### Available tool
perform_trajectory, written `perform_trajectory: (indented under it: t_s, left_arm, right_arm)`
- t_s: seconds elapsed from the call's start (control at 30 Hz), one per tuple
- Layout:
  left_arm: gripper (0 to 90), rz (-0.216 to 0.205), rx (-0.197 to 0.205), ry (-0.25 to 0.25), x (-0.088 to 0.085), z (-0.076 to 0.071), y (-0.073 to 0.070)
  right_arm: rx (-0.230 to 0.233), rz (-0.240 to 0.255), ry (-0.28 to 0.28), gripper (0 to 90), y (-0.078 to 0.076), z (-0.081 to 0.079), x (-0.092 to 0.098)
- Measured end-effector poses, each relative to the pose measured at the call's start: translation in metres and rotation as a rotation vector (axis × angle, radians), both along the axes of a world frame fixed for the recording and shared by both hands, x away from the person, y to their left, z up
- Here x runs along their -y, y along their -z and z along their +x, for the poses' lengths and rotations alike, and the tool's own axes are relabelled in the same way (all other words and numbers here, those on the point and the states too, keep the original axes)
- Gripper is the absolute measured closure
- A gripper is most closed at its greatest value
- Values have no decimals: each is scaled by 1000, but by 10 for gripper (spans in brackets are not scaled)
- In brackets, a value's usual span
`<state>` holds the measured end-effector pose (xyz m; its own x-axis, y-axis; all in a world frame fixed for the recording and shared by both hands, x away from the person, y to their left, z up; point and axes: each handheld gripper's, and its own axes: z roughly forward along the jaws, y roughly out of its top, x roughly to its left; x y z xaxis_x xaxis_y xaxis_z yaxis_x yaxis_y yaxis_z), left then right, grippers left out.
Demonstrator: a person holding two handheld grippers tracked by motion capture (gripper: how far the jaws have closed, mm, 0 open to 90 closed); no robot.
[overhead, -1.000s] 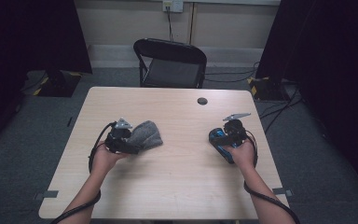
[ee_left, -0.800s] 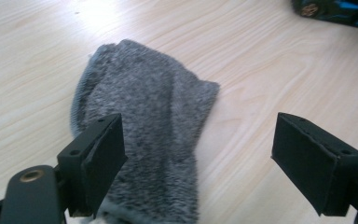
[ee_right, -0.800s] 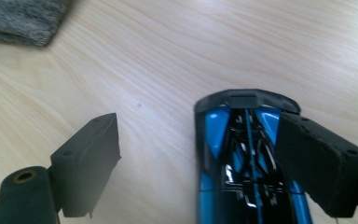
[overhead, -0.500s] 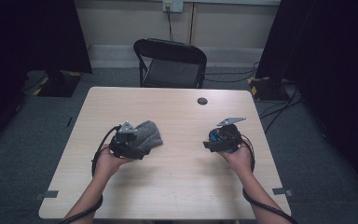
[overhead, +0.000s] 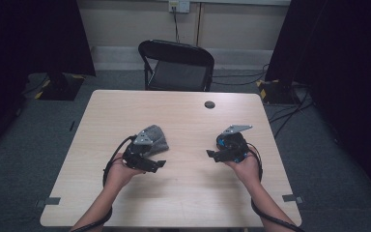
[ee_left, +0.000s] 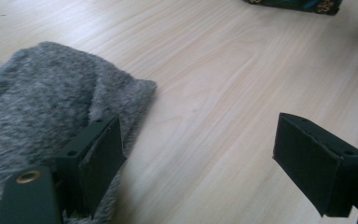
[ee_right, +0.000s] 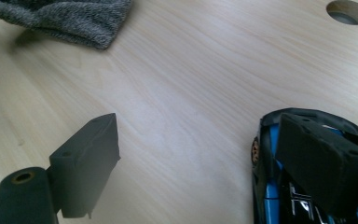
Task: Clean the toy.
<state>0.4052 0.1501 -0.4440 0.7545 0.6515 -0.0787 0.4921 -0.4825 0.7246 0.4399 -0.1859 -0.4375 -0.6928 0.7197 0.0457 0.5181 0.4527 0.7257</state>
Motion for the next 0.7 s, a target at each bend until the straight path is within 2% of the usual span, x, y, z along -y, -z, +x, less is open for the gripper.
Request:
perform_trajectory:
  t_s: [0.13, 0.27, 0.43, 0.7]
  left_arm:
    - [156, 3, 23, 22, 11, -8, 0]
    - [157, 1, 26, 50, 22, -14, 3]
    - [157, -5, 6, 78, 31, -18, 11]
    - [158, -5, -25, 111, 35, -27, 25]
  right_arm:
    - [3, -17, -34, 129, 3, -5, -5]
    - [-1, -9, -62, 130, 6, -11, -10]
    - [4, -28, -99, 132, 12, -19, -18]
    - [-37, 1, -142, 134, 30, -28, -27]
